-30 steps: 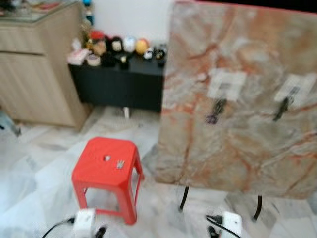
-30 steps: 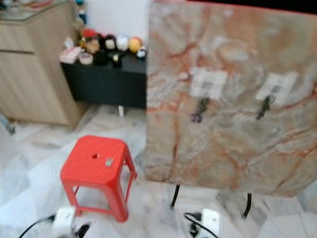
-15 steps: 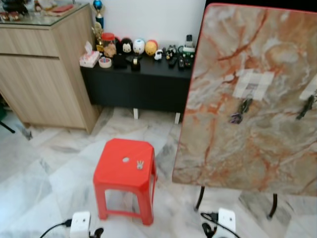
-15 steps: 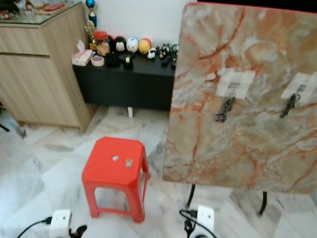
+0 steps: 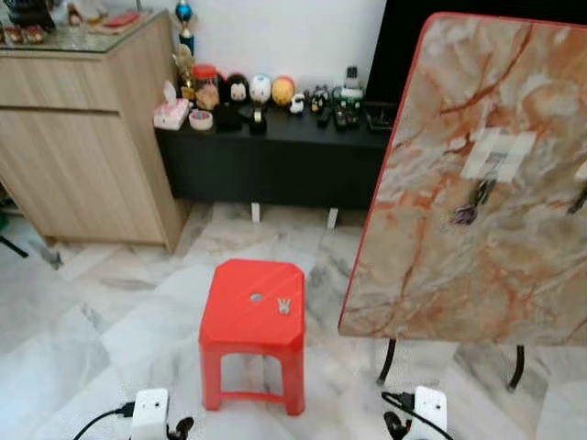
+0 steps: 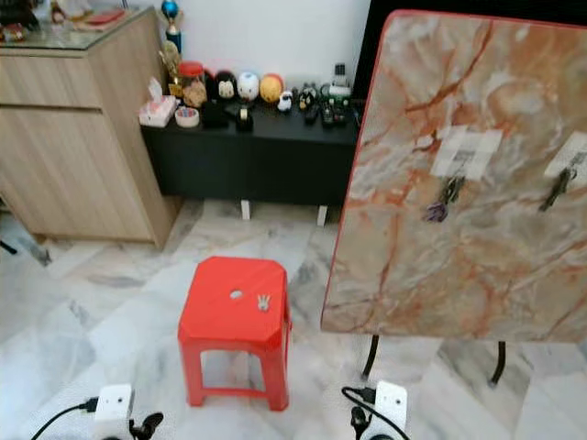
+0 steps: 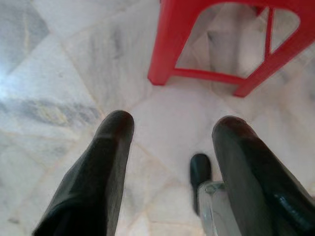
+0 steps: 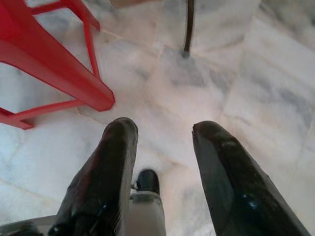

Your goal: Hang keys on a hook

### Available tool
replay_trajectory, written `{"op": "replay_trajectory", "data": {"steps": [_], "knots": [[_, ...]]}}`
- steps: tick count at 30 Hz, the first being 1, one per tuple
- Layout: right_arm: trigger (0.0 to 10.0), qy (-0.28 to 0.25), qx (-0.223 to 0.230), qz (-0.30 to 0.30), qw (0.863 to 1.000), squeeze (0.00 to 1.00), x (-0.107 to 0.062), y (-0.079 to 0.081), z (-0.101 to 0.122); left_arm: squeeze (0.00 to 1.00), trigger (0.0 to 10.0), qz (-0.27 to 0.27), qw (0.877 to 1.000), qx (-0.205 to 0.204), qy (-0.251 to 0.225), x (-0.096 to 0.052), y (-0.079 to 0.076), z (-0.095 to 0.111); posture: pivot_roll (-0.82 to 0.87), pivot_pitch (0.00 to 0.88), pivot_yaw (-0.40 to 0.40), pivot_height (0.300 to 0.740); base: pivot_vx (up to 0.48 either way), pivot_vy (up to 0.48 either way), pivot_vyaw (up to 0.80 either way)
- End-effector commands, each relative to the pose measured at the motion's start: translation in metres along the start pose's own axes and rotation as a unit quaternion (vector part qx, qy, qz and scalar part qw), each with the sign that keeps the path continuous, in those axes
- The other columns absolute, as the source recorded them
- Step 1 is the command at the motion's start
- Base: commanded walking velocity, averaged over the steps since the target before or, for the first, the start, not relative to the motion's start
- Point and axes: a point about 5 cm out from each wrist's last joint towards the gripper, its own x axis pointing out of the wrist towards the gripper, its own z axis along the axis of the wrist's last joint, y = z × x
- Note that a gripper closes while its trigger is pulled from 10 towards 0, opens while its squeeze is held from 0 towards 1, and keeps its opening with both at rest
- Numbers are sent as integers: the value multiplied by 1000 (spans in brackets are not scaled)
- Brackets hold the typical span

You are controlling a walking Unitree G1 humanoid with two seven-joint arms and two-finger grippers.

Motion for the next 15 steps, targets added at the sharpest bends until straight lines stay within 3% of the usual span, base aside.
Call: {"op": "replay_trajectory", "data": {"steps": [1, 15], "knots": [[10000, 5, -5, 3, 1000, 0, 0, 2, -2, 0, 10000, 6, 1000, 5, 3, -1, 4, -2, 36, 0, -56, 740, 0, 337, 0], [10000, 6, -21, -10, 1000, 0, -1, -1, -4, 0, 10000, 3, 1000, 9, 1, -1, 4, -2, 37, 0, -55, 740, 0, 338, 0]]}}
